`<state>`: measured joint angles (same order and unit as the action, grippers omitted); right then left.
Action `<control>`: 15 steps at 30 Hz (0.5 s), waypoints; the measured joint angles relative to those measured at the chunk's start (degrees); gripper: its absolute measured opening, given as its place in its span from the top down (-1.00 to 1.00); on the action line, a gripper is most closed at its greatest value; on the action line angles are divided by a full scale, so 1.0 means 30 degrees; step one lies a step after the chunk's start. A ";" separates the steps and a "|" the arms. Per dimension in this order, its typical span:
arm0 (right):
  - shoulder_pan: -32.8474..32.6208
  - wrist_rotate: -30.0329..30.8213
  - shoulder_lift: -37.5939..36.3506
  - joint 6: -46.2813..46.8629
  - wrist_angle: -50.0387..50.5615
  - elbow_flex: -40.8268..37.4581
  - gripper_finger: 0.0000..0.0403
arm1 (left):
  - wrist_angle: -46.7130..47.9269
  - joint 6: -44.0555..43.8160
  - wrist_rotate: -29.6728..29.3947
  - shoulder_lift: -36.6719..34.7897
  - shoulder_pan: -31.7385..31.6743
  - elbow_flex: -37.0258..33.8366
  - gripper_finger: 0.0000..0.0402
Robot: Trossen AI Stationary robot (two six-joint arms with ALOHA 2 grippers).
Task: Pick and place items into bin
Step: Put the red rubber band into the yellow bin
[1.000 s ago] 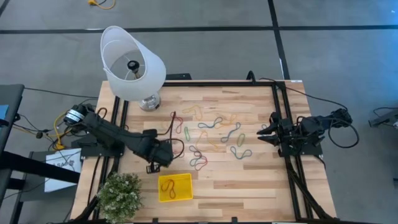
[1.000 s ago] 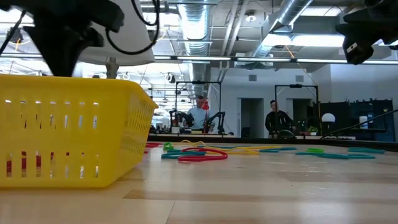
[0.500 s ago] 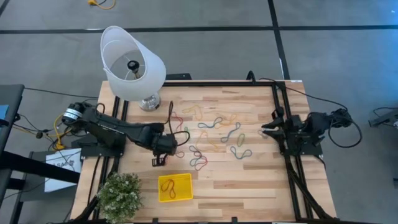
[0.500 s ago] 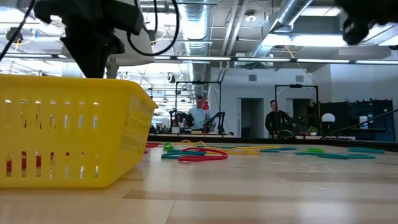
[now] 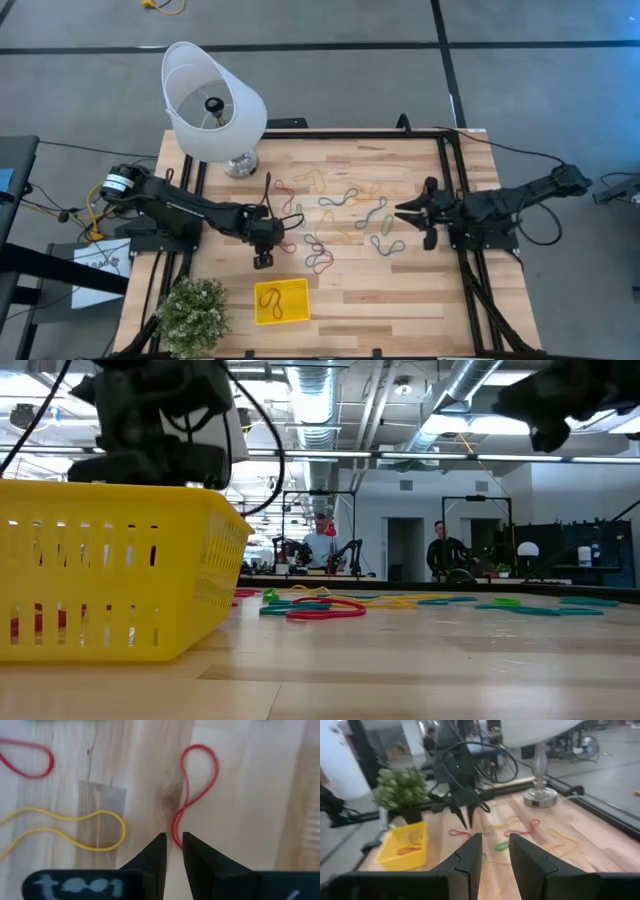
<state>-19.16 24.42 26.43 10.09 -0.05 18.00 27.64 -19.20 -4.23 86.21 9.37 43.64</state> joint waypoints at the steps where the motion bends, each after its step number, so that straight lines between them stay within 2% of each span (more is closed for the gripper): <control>1: 0.0229 0.0014 0.0414 0.0001 -0.0012 0.0154 0.54 | -0.0360 -0.0141 0.0242 0.0000 -0.0091 -0.0275 0.75; 10: 0.2010 0.0030 0.2782 0.1016 -0.0267 0.0298 0.54 | -0.2655 -0.0590 0.0828 0.0000 -0.0162 -0.1622 0.75; 15: 0.2750 -0.0043 0.3623 0.1166 -0.0284 0.0305 0.54 | -0.3017 -0.2380 0.0481 0.0031 -0.0161 -0.1894 0.75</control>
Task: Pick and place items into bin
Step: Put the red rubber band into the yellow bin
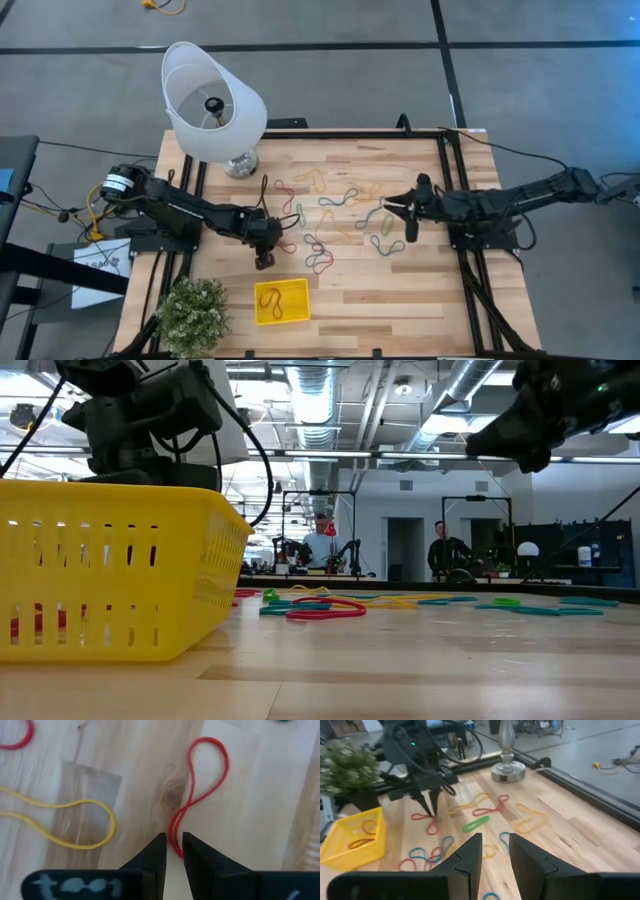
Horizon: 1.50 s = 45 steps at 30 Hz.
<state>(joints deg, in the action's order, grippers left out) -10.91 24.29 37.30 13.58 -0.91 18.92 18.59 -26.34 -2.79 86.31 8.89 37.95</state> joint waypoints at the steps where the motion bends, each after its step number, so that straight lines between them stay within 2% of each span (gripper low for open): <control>1: 0.0131 0.0000 0.0117 0.0006 -0.0021 0.0000 0.54 | 0.0029 -0.0083 -0.0163 0.0020 0.0007 0.0000 0.75; 15: 0.0677 -0.0066 0.1370 0.0022 -0.0580 0.0000 0.54 | 0.0181 -0.0442 -0.0200 0.0857 0.0248 0.0080 0.75; 20: 0.0962 0.0029 0.1836 -0.0494 -0.1227 0.0000 0.54 | 0.0305 -0.0731 -0.0964 0.0931 0.0458 0.0066 0.76; 25: 0.1504 0.0044 0.2507 -0.1042 -0.2689 0.0000 0.54 | 0.0232 -0.0378 -0.1263 0.1441 0.0756 0.0150 0.95; 31: 0.2110 0.0012 0.3946 -0.1027 -0.3862 0.0000 0.54 | 0.0678 0.0551 -0.1737 0.1335 0.1539 0.0359 0.99; 36: 0.2439 0.0014 0.5361 -0.1013 -0.3971 0.0000 0.54 | 0.3706 0.0864 -0.0148 -0.0383 0.2399 0.2259 1.00; 41: 0.2468 -0.0003 0.6821 -0.1009 -0.4064 0.0000 0.54 | 0.6103 0.0883 -0.0810 -0.2078 0.3371 0.4685 1.00; 45: 0.2468 -0.0057 0.7819 -0.0998 -0.4332 0.0000 0.54 | 0.6704 0.0900 -0.0895 -0.2740 0.4469 0.6561 1.00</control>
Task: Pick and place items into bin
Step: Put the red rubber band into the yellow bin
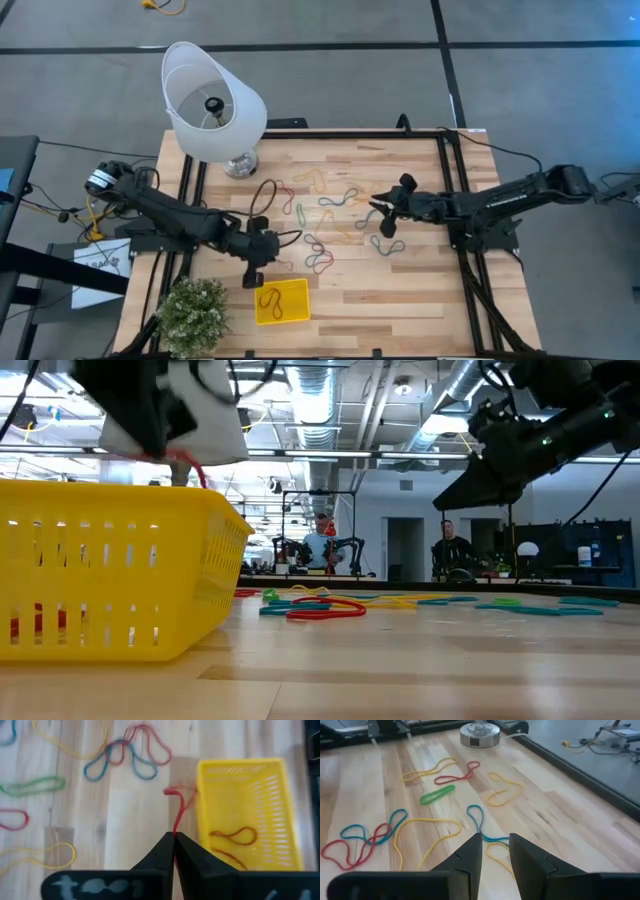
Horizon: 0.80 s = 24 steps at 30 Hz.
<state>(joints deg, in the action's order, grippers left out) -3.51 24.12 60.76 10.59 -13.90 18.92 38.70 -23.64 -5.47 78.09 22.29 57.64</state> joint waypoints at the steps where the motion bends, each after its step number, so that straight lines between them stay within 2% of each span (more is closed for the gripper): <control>1: 0.0000 -0.0001 0.0210 0.0007 -0.0082 0.0000 0.54 | 0.0142 -0.0148 0.0084 0.0059 0.0272 0.0243 1.00; 5: 0.0000 -0.0003 0.0951 -0.0007 -0.0665 -0.0007 0.54 | -0.0216 -0.1241 0.0749 0.0362 0.1531 0.0486 1.00; 11: 0.0252 -0.0010 0.1419 0.0006 -0.1016 -0.0007 0.54 | -0.0894 -0.1706 0.1304 0.2054 0.2927 0.0397 1.00; 19: 0.0255 -0.0008 0.1396 -0.0014 -0.2154 -0.0007 0.54 | -0.2553 -0.0362 0.2643 0.4552 0.3322 0.0419 1.00; 24: 0.0255 -0.0016 0.1389 -0.0010 -0.2152 -0.0007 0.54 | -0.3575 0.0966 0.3782 0.5151 0.3341 0.0425 1.00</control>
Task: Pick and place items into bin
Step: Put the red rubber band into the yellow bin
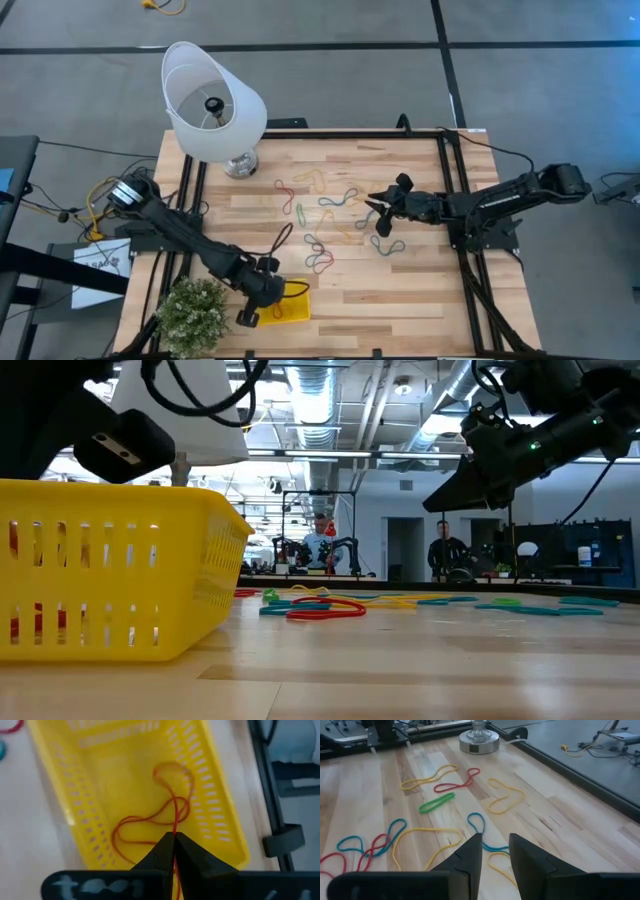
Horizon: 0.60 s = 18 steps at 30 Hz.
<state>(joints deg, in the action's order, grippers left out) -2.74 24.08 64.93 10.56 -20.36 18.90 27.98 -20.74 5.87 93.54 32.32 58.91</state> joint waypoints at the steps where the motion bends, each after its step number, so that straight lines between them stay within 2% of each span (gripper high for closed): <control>1: 0.0000 0.0000 0.0000 -0.0005 0.0009 0.0000 0.54 | -0.0234 0.0087 -0.0010 0.0045 -0.0003 0.0001 1.00; 8: 0.0000 0.0007 0.0000 0.0001 -0.0184 0.0000 0.54 | -0.0481 -0.2003 -0.0405 0.0057 -0.0651 0.0023 0.94; 14: 0.0000 0.0007 0.0000 -0.0005 -0.0919 0.0000 0.54 | 0.1489 -0.3466 0.0955 0.0123 -0.1216 0.0030 0.70; 18: 0.0052 0.0000 0.0000 -0.0068 -0.0959 0.0000 0.54 | 0.1858 -0.3013 0.1481 0.0108 -0.1294 0.0074 0.57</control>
<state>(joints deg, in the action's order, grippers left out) -2.59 24.08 64.93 10.36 -23.24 18.90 33.55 -29.78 10.32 93.86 28.43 59.13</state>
